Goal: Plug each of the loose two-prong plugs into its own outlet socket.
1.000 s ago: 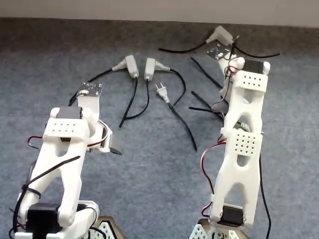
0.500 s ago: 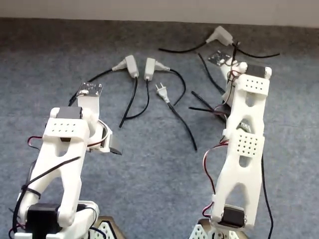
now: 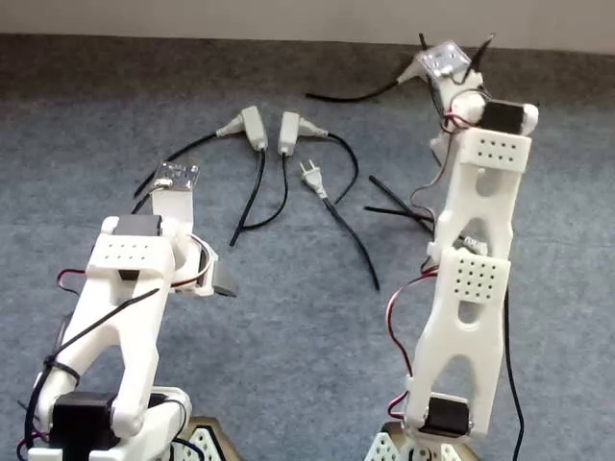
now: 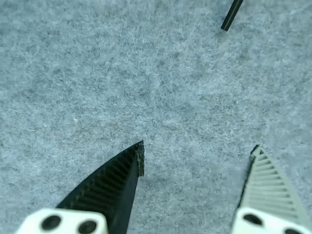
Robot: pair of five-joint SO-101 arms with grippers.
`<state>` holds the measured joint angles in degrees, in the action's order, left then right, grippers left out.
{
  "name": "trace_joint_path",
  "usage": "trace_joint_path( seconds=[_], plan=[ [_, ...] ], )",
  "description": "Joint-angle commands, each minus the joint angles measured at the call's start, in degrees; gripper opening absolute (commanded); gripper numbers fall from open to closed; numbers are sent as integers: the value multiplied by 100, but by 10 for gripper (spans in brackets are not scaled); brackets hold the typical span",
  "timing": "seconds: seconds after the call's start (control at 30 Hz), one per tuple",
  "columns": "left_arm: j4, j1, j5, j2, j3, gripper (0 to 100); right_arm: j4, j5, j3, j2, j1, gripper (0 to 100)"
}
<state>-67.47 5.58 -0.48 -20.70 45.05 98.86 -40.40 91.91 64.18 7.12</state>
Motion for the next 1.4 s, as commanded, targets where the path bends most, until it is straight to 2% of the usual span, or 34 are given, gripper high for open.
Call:
trace_joint_path(
  seconds=[0.0,0.17,0.3,0.5,0.77,0.9,1.1,1.2,1.37],
  plan=[
    [457,-75,70,-136,145,333,233,1204,-593,-963,-558,143],
    [1002,4,484,-145,391,333,233,2734,-1473,-1780,-1086,143],
    [1046,374,519,-180,374,333,233,4026,-2396,-2554,-1437,143],
    [1363,875,1073,-163,382,333,233,6013,-4400,-3864,-1956,142],
    [1486,1349,1451,-180,374,333,-13,8123,-6712,-5059,-3530,142],
    [1521,1604,1486,-180,295,333,-813,8598,-7407,-5068,-4207,142],
    [1521,2176,2004,-145,163,333,-2281,9398,-8787,-5059,-4646,147],
    [1521,2273,2163,-145,154,333,-2756,9714,-9191,-5059,-4936,190],
    [1521,2273,2163,-145,163,333,-3662,9793,-9675,-5059,-5349,203]
  ],
)
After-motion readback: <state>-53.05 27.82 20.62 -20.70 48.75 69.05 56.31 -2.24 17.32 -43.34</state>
